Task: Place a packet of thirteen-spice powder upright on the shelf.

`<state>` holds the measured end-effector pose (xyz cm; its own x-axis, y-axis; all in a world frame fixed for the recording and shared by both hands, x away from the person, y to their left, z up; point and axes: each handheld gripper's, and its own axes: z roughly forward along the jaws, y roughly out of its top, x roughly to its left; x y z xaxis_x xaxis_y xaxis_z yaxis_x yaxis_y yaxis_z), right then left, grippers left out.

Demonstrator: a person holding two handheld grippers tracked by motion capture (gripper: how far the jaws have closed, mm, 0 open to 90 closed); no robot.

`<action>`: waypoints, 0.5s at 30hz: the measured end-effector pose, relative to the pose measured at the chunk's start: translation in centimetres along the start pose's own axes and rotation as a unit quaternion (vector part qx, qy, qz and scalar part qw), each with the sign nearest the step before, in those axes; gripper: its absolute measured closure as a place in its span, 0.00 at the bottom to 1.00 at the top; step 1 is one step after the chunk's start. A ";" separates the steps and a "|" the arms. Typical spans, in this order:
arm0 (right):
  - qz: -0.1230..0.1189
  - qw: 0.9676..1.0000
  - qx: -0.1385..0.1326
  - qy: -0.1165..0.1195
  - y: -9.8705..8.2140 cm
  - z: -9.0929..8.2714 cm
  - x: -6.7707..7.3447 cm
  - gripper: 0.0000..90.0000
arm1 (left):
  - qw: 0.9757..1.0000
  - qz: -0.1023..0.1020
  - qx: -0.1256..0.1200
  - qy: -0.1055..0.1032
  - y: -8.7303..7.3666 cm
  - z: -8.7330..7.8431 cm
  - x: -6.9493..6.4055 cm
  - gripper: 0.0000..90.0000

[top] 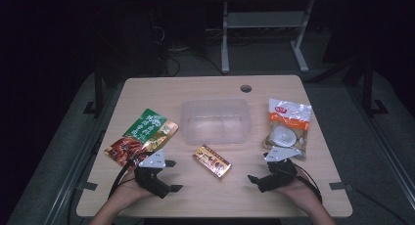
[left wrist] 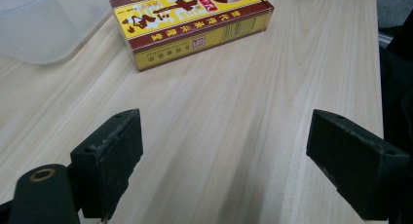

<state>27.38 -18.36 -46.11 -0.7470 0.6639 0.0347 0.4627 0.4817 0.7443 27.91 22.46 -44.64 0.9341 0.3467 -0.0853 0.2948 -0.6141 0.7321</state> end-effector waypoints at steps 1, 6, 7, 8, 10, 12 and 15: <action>0.000 1.000 0.000 0.000 0.0 0.0 0.0 0.02 | 1.000 -0.001 0.001 0.003 0.0 0.0 0.0 0.15; -0.002 1.000 0.000 -0.001 -0.1 0.0 0.1 0.02 | 1.000 -0.004 -0.006 0.007 0.3 -0.2 0.5 0.26; -0.002 1.000 0.000 -0.001 -0.1 0.0 0.1 0.02 | 1.000 -0.004 -0.006 0.007 0.3 -0.2 0.5 0.27; -0.003 1.000 0.001 -0.001 -0.1 -0.1 0.1 0.03 | 1.000 -0.006 -0.014 0.004 0.5 -0.3 0.5 0.30; -0.002 1.000 0.001 -0.001 -0.2 -0.1 0.1 0.03 | 1.000 -0.003 -0.016 0.007 0.6 -0.3 0.6 0.35; 0.000 1.000 0.001 -0.001 -0.2 -0.2 0.1 0.03 | 0.999 -0.003 -0.031 0.010 1.3 -0.4 0.9 0.55; 0.000 1.000 0.002 -0.002 -0.2 -0.1 0.0 0.03 | 0.999 -0.005 -0.041 0.014 2.3 -0.4 1.3 0.78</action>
<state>27.21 -18.54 -46.16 -0.7449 0.6664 0.0310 0.4641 0.4843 0.7416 29.77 21.74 -42.81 0.9249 0.3727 -0.0759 0.2864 -0.5511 0.7837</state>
